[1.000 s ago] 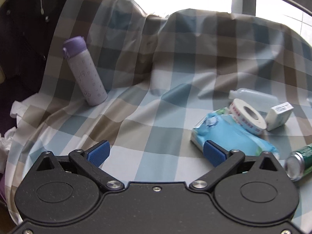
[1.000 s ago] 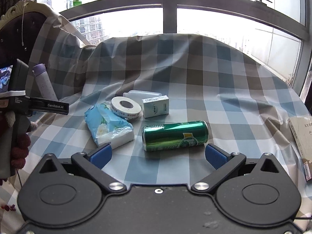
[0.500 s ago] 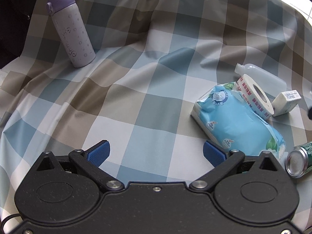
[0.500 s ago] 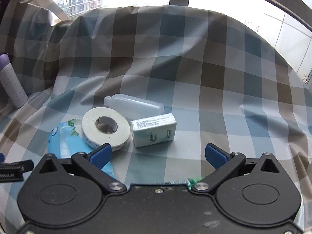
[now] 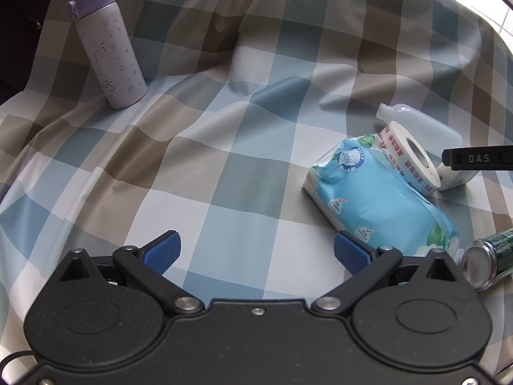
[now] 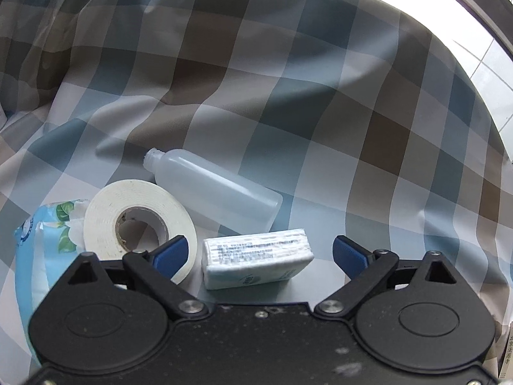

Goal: Organize soft objects

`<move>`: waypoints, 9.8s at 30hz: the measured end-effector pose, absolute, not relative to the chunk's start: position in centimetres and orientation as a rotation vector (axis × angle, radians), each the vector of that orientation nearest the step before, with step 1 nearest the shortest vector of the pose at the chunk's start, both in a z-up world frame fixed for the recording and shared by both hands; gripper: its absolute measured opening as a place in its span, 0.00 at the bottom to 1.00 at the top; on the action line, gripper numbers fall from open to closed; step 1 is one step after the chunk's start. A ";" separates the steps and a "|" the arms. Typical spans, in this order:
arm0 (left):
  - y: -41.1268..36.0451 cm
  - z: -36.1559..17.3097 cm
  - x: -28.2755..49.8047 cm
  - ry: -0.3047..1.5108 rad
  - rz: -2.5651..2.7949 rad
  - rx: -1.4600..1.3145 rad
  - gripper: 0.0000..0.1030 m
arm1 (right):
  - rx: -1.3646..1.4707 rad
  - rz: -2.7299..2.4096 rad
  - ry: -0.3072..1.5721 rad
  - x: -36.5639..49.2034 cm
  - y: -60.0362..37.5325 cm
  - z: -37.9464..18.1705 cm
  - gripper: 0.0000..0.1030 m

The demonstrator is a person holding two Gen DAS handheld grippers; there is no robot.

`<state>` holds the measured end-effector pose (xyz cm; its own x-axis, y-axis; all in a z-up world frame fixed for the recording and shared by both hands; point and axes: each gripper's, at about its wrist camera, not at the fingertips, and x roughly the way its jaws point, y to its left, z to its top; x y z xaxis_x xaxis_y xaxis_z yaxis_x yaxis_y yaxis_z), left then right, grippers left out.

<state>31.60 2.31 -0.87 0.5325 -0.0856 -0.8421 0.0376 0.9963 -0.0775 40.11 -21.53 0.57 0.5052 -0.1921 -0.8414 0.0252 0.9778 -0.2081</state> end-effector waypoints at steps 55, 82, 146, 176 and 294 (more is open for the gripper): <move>-2.2 1.0 30.9 0.956 -0.075 0.147 0.96 | 0.219 -0.359 0.879 14.9 -27.9 1.9 0.73; -20.9 -2.8 42.6 1.167 -0.236 0.543 0.96 | 0.351 -0.266 0.911 15.2 -28.7 1.8 0.73; 1.6 1.3 25.4 1.103 -0.048 0.129 0.87 | 0.242 -0.272 0.904 14.8 -27.7 0.7 0.72; -1.0 -0.8 4.5 1.016 -0.201 0.094 0.87 | 0.296 -0.281 0.828 4.2 -25.8 0.2 0.72; 0.0 -2.4 -1.0 1.220 -0.145 0.100 0.95 | 0.175 -0.157 1.200 -8.1 -19.1 4.5 0.99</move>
